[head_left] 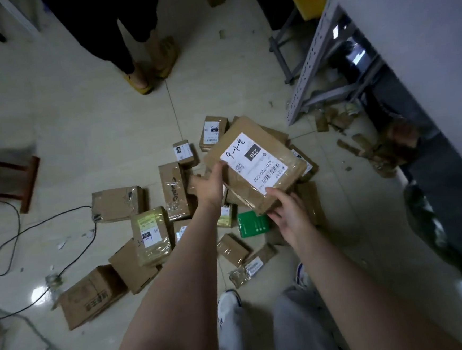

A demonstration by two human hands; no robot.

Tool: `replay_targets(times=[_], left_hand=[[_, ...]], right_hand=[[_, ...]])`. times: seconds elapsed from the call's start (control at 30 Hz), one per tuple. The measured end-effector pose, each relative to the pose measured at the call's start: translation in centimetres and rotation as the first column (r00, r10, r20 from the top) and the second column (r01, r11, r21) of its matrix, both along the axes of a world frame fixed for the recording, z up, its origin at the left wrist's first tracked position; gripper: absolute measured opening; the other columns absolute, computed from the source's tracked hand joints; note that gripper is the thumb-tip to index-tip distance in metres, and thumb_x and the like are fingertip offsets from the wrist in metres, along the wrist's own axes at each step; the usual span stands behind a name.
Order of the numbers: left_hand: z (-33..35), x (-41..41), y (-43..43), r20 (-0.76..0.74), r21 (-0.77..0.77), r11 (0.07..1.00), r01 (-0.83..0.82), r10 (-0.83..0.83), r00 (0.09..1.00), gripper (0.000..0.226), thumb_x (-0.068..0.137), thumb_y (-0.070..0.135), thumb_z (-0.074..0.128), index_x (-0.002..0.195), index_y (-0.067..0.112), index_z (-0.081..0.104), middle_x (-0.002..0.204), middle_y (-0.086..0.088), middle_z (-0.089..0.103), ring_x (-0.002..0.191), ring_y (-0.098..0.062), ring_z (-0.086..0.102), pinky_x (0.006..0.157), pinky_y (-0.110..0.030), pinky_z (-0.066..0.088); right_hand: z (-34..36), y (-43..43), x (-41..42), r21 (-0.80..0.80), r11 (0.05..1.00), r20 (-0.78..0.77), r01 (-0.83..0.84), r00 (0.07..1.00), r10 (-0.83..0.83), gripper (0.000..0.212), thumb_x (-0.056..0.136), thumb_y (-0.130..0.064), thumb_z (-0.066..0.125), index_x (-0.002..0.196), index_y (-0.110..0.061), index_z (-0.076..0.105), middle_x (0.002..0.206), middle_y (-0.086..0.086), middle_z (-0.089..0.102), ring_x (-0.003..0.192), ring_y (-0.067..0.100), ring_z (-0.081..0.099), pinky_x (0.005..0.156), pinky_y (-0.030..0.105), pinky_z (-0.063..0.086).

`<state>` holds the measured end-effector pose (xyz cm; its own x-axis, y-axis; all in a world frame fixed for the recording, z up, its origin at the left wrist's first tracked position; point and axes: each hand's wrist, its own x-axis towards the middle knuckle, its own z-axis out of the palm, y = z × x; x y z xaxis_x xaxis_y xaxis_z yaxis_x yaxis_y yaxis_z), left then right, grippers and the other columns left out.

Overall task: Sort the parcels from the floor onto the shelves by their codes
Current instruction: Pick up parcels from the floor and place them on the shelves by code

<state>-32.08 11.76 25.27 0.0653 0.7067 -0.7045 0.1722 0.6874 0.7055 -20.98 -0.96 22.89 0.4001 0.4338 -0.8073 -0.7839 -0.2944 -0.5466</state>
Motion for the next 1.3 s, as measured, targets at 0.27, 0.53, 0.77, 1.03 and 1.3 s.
replay_targets(times=[0.27, 0.53, 0.77, 1.03, 1.3], left_hand=[[15.0, 1.2, -5.5, 0.346, -0.036, 0.985, 0.171, -0.148, 0.926, 0.086, 0.053, 0.047, 0.074, 0.128, 0.010, 0.053, 0.097, -0.007, 0.067, 0.081, -0.022, 0.061, 0.066, -0.030, 0.045], [24.1, -0.1, -10.0, 0.464, 0.074, 0.988, 0.134, -0.153, 0.872, 0.094, 0.055, 0.036, 0.080, 0.140, 0.013, 0.046, 0.114, -0.006, 0.071, 0.094, -0.022, 0.068, 0.074, -0.033, 0.053], [28.9, -1.5, -11.5, 0.497, 0.127, 0.974, 0.188, -0.226, 0.837, 0.070, 0.080, 0.008, 0.075, 0.139, 0.014, 0.038, 0.118, -0.007, 0.069, 0.104, -0.021, 0.069, 0.079, -0.027, 0.055], [33.1, -1.0, -11.0, 0.565, 0.172, 0.963, 0.206, -0.268, 0.781, 0.097, 0.067, 0.014, 0.076, 0.146, -0.003, 0.024, 0.073, 0.002, 0.044, 0.053, -0.003, 0.055, 0.063, -0.021, 0.050], [38.1, -2.5, -9.1, 0.502, 0.314, 0.941, 0.122, -0.274, 0.820, 0.121, 0.046, 0.060, 0.078, 0.149, 0.016, 0.031, 0.141, -0.013, 0.052, 0.113, -0.024, 0.060, 0.096, -0.039, 0.048]], right_hand=[[16.1, -3.2, -2.0, 0.192, 0.962, -0.034, 0.194, 0.981, -0.191, 0.069, 0.061, -0.018, 0.075, 0.128, -0.014, 0.060, 0.119, 0.008, 0.070, 0.107, 0.023, 0.064, 0.093, 0.036, 0.049], [26.4, -6.9, -4.3, 0.320, 0.860, -0.155, 0.397, 0.918, -0.366, 0.050, 0.068, -0.012, 0.066, 0.118, -0.012, 0.065, 0.116, 0.013, 0.070, 0.106, 0.029, 0.061, 0.099, 0.041, 0.044], [31.1, -8.4, -4.6, 0.366, 0.843, -0.072, 0.395, 0.915, -0.397, 0.067, 0.062, -0.024, 0.075, 0.126, -0.014, 0.062, 0.123, 0.011, 0.068, 0.118, 0.029, 0.060, 0.107, 0.041, 0.039], [36.0, -8.0, -3.4, 0.479, 0.794, 0.043, 0.375, 0.893, -0.448, 0.069, 0.066, -0.019, 0.078, 0.132, -0.017, 0.058, 0.124, 0.010, 0.069, 0.110, 0.024, 0.067, 0.073, 0.031, 0.056], [41.2, -9.5, -1.2, 0.544, 0.787, 0.209, 0.291, 0.861, -0.463, 0.045, 0.084, -0.007, 0.065, 0.128, -0.018, 0.061, 0.108, 0.004, 0.075, 0.092, 0.020, 0.072, 0.065, 0.031, 0.057]])
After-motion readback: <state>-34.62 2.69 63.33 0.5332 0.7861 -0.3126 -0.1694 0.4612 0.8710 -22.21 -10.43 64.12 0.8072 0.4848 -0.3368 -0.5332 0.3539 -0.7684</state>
